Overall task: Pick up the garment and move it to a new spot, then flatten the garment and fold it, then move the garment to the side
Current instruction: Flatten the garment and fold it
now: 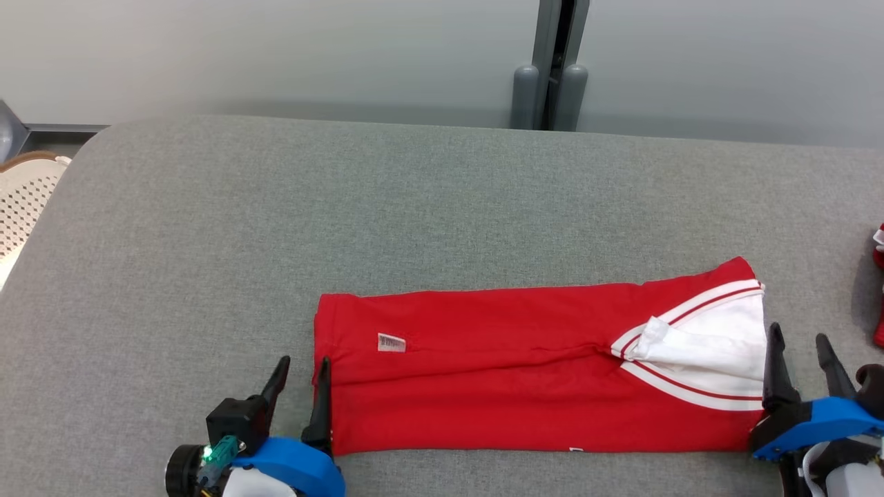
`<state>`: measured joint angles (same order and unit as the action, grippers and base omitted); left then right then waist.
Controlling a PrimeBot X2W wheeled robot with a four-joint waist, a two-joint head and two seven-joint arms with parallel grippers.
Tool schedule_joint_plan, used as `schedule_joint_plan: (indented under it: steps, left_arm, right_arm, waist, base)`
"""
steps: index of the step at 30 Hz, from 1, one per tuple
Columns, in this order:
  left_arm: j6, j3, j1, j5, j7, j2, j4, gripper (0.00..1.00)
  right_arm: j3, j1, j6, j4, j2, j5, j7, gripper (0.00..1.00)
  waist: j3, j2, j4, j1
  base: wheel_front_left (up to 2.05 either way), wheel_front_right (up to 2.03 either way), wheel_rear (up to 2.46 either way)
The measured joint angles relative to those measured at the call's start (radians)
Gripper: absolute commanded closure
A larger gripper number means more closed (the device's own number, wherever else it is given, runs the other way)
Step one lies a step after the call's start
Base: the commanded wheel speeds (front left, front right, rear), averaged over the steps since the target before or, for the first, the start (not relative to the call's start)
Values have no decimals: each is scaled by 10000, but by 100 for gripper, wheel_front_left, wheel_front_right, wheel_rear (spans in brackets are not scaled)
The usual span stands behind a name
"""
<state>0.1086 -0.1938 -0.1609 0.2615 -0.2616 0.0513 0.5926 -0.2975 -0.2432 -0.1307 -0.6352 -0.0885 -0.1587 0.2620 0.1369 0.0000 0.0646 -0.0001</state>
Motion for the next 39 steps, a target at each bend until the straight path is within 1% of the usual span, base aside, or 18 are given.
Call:
schedule_joint_plan:
  steps: [4, 8, 13, 18, 22, 25, 30, 33, 34, 35, 36, 39]
  left_arm:
    - [-295, 96, 219, -725, -2, -6, -836, 0]
    - [-418, 111, 665, -1289, -2, -6, -1129, 0]
    - [-420, 104, 1082, -1503, -2, -4, -1267, 0]
    - [-418, -61, 1258, -1381, -2, -6, -1331, 0]
    - [-405, -163, 1215, -1298, -2, -4, -1306, 0]
    - [-380, -207, 1088, -1235, -2, -6, -1227, 0]
    - [-364, -209, 914, -1174, -2, -4, -1112, 0]
    - [-320, -215, 846, -1156, -2, -6, -1081, 0]
    - [-318, -207, 819, -1143, -2, -2, -1076, 0]
    - [-316, -192, 801, -1143, -2, -2, -1078, 0]
    - [-318, -173, 792, -1145, -2, -4, -1076, 0]
    - [-330, -96, 789, -1149, -2, -2, -1064, 0]
  right_arm:
    - [25, -20, 0, 663, 6, 339, 4, 0]
    - [221, 151, 0, 932, 50, 777, 4, 0]
    - [378, 736, 0, 525, 205, 963, 2, 0]
    - [522, 771, -2, 123, 249, 1072, 4, 0]
    - [407, 161, 0, -410, 36, 1317, 4, 0]
    - [242, -450, -2, -1127, -107, 1524, -58, 0]
    - [-324, -1095, -2, -2510, -142, 1929, -589, 0]
    - [-619, -1430, -6, -3122, -132, 1954, -669, 0]
    - [-679, -1503, -8, -3285, -117, 1929, -669, 20]
    - [-709, -1584, -12, -3446, -117, 1896, -662, 70]
    - [-763, -1644, -12, -3572, -109, 1797, -585, 100]
    - [-928, -1727, -13, -3837, -173, 1687, -291, 100]
  waist:
    - [-211, 0, 49, 0]
    - [-483, 0, 72, 0]
    - [-736, 0, 27, 0]
    - [-700, 0, 10, 0]
    - [-491, 0, 78, 0]
    - [-302, 0, 171, 1]
    - [-12, 0, 330, 3]
    - [114, 0, 411, 2]
    - [143, 0, 424, 2]
    - [166, 0, 424, 1]
    - [181, 0, 407, 1]
    - [179, 0, 293, 2]
  base:
    - [0, 0, 0]
    - [0, 0, 0]
    - [0, 0, 0]
    - [0, 0, 0]
    - [0, 0, 0]
    - [0, 0, 0]
    - [0, 0, 0]
    - [0, 0, 0]
    - [0, 0, 0]
    - [0, 0, 0]
    - [0, 0, 0]
    - [0, 0, 0]
